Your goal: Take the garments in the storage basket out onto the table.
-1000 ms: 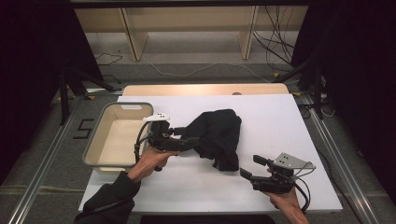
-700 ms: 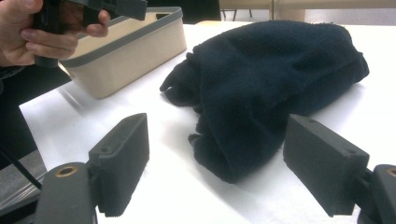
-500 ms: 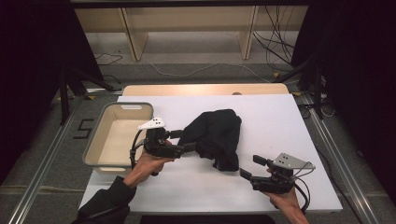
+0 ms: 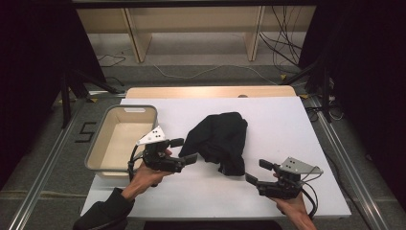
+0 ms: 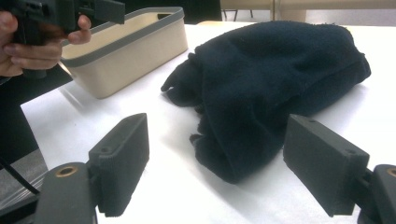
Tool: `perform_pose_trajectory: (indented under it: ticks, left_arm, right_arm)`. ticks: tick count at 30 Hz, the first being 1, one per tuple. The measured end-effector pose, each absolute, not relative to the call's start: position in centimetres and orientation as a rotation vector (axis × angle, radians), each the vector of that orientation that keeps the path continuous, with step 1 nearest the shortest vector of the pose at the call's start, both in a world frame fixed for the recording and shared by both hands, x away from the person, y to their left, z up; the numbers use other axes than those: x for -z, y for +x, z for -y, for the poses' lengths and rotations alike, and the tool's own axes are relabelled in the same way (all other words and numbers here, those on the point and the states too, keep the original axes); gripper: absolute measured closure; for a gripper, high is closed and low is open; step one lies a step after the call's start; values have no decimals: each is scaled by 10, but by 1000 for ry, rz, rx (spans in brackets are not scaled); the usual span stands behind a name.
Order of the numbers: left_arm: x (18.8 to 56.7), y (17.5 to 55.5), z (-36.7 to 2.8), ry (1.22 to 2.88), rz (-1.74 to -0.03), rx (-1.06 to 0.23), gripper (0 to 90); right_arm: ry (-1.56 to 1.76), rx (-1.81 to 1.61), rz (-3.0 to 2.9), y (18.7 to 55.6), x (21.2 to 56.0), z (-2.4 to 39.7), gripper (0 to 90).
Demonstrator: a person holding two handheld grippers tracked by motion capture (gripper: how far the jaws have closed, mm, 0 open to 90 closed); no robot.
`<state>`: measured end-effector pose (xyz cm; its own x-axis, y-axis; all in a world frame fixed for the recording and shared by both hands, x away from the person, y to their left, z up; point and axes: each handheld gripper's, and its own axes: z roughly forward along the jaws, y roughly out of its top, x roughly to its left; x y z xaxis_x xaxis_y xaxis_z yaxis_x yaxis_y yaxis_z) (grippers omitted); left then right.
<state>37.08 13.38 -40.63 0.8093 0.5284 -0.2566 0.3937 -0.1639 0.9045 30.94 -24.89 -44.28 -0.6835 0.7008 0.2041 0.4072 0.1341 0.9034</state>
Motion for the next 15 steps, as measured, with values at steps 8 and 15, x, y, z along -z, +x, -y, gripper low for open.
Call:
perform_pose_trajectory:
  ticks: [8, 15]
  left_arm:
    - [414, 354, -136, 1785, -704, -91, 128]
    - [421, 344, -143, 1786, -700, -149, 113]
  right_arm:
    - [1080, -1558, -2152, 309, 444, 248, 232]
    - [1073, -1557, -2155, 308, 444, 248, 231]
